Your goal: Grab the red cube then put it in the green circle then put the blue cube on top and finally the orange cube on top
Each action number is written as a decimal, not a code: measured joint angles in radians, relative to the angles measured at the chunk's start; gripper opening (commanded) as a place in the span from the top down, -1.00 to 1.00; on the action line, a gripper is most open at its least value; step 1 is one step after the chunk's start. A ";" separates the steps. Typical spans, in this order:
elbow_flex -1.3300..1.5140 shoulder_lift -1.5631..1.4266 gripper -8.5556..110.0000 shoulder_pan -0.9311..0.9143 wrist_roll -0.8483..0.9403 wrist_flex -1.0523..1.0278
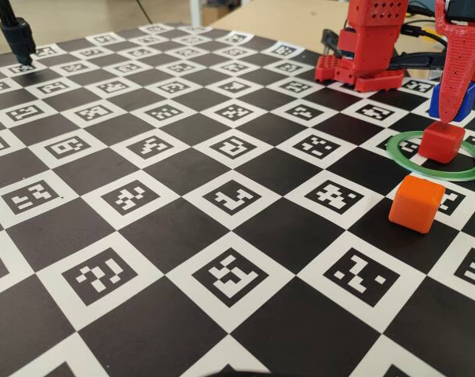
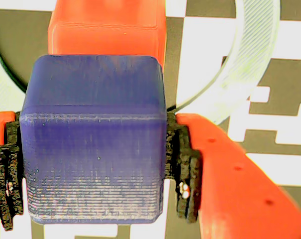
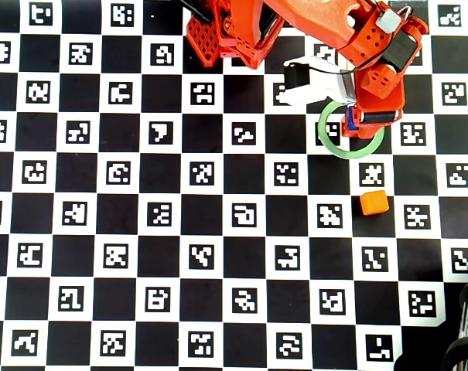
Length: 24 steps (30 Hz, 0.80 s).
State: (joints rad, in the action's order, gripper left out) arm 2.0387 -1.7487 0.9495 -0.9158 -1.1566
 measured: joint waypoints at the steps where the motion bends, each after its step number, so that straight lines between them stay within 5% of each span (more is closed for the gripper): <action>1: 0.005 0.000 0.76 0.000 0.000 0.006; 24: 0.012 0.000 0.76 0.000 0.000 0.025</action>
State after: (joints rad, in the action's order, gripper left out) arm 2.0509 -1.7487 0.9495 -0.9158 -1.1321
